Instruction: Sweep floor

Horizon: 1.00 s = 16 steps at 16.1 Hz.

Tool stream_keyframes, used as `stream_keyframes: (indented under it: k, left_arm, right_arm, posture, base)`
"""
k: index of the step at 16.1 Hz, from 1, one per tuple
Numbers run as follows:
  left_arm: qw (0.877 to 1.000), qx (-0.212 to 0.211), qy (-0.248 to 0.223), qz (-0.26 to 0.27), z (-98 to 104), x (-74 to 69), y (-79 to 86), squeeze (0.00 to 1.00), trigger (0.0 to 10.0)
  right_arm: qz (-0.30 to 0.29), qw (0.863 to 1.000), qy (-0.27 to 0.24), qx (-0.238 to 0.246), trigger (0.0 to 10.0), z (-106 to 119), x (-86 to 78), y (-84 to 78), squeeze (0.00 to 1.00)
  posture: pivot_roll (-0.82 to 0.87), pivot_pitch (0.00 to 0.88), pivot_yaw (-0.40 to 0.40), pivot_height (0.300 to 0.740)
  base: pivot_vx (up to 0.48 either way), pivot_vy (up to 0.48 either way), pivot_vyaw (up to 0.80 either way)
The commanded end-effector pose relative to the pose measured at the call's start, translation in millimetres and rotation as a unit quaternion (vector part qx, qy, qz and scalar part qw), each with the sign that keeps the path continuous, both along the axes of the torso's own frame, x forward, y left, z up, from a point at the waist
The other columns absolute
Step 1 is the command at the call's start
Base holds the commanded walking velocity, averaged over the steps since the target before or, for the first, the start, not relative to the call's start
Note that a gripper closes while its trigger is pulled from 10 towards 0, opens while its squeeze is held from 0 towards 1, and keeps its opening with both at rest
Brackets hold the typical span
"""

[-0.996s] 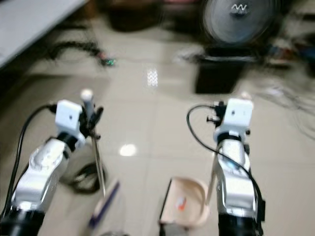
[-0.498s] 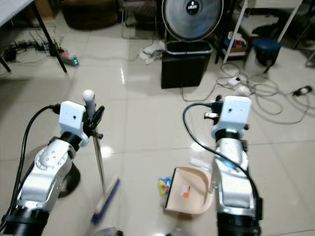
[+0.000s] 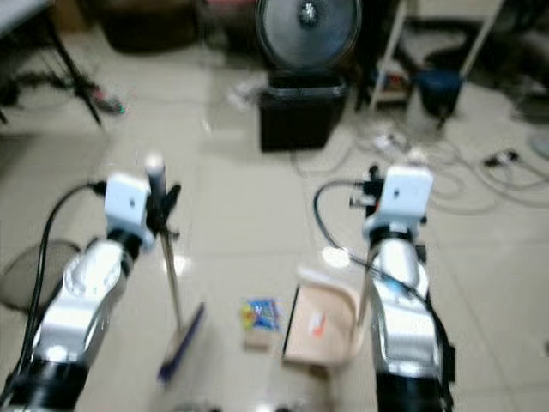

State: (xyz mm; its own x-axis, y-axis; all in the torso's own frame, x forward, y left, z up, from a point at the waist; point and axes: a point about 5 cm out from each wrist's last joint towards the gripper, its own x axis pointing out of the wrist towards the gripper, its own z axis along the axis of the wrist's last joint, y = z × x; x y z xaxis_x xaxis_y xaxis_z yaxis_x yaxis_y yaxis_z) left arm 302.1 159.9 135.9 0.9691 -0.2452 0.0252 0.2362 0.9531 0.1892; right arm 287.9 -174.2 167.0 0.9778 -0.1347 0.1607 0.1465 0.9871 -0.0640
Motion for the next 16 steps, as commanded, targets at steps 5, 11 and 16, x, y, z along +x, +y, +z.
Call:
stream_keyframes:
  k: [5, 11, 16]
  left_arm:
    - [1.000, -0.006, 0.008, -0.003, 4, 3.0, -2.0, 0.00, 10.0]
    - [1.000, 0.000, -0.011, 0.014, 10, 5.2, 0.5, 0.00, 10.0]
    - [0.999, 0.004, -0.040, 0.023, 16, 6.8, 3.6, 0.00, 10.0]
  right_arm:
    - [0.006, 1.000, -0.017, 0.009, 10.0, 4, -0.4, 1.9, 0.00]
    - [0.008, 1.000, -0.019, 0.012, 10.0, 4, -0.2, 2.7, 0.00]
    - [0.005, 1.000, -0.006, -0.011, 10.0, 0, 0.7, 2.8, 0.00]
  posture:
    - [-0.03, 0.086, 0.064, 0.740]
    - [-0.03, 0.089, 0.065, 0.740]
    - [-0.03, 0.086, 0.070, 0.740]
  base:
    - [0.000, -0.288, 0.00]
    - [0.000, 0.226, 0.00]
    - [0.070, 0.000, 0.16]
